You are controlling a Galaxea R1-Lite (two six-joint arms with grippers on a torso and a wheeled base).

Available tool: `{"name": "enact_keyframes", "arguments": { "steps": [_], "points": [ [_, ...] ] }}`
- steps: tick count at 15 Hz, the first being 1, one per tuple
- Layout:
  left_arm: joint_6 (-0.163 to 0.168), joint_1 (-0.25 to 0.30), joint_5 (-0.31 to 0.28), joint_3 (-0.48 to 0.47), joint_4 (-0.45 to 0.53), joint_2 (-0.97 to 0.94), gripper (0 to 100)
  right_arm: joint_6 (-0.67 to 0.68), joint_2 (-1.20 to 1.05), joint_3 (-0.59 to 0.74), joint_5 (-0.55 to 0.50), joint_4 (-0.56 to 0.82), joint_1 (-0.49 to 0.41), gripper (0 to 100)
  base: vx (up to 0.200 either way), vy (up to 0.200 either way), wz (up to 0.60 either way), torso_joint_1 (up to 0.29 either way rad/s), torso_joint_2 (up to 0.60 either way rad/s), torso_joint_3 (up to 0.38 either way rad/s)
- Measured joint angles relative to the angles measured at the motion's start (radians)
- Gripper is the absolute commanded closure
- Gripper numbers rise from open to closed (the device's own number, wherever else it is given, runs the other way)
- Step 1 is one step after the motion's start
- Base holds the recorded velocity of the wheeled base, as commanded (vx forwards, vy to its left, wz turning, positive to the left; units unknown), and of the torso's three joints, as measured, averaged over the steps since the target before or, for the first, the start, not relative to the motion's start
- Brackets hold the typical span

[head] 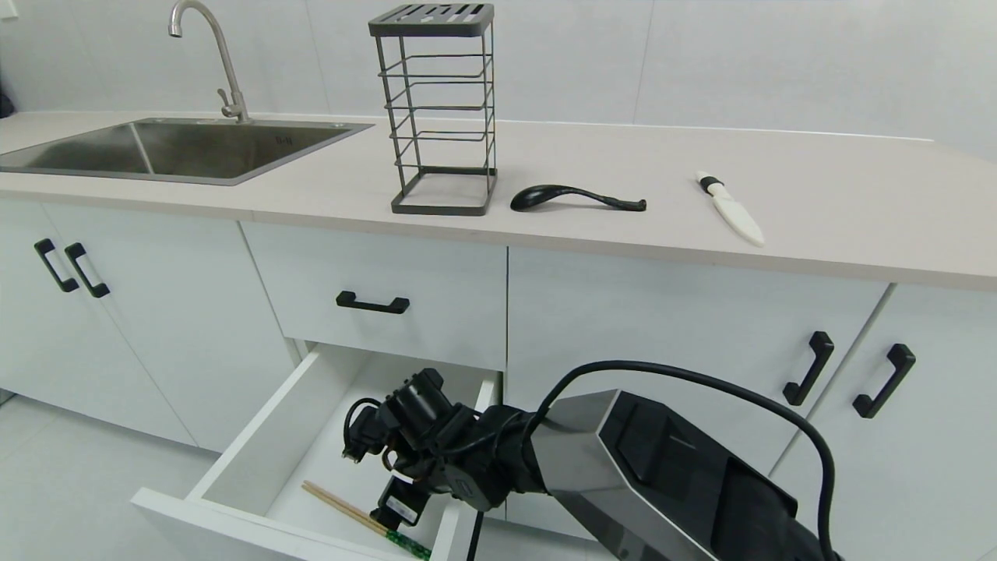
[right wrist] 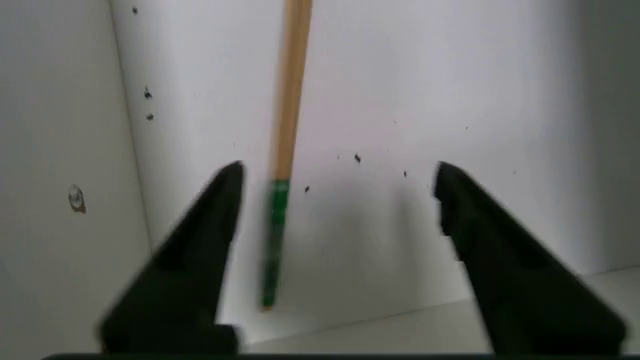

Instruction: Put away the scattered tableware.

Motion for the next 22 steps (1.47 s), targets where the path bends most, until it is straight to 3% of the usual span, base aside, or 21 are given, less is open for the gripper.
{"name": "enact_keyframes", "arguments": {
  "steps": [12, 18, 22],
  "points": [
    [0.0, 0.0, 0.0, 0.0, 0.0, 0.0, 0, 0.011, -0.268, 0.022, -0.007, -0.01, 0.025, 0, 0.0, 0.0, 0.0, 0.0, 0.0, 0.0],
    [0.0, 0.0, 0.0, 0.0, 0.0, 0.0, 0, 0.047, -0.487, 0.336, -0.041, -0.164, 0.036, 0, 0.0, 0.0, 0.0, 0.0, 0.0, 0.0],
    [0.0, 0.0, 0.0, 0.0, 0.0, 0.0, 0, 0.144, -0.55, 0.446, -0.094, -0.349, 0.038, 0, 0.0, 0.0, 0.0, 0.0, 0.0, 0.0]
  ]
}}
